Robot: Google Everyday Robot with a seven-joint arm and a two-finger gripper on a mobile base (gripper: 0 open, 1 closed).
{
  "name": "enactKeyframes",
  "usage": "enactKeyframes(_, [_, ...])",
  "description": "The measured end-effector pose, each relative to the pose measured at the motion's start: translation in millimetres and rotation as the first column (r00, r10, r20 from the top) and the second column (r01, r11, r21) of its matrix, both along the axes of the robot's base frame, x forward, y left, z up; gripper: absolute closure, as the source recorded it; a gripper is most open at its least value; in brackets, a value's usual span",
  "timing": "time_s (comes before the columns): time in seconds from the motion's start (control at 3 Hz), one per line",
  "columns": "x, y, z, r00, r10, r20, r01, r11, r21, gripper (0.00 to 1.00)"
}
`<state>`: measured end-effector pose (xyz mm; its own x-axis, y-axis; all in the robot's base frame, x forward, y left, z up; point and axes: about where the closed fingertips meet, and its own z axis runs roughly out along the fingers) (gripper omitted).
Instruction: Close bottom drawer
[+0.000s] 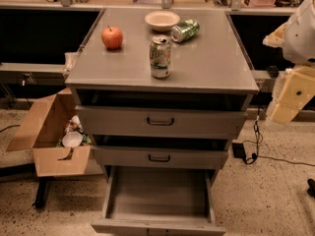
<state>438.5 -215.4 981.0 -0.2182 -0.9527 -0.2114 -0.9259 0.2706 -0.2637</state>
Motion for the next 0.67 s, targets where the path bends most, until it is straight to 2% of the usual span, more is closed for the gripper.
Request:
enactKeyframes(0.33, [0.0,0.0,0.0,1.0,0.0,0.0,0.0,1.0,0.0,0.0])
enactKeyframes(0.67, [-4.6,1.2,-27.0,0.9998,0.0,-0.017,0.0,1.0,0.022,0.0])
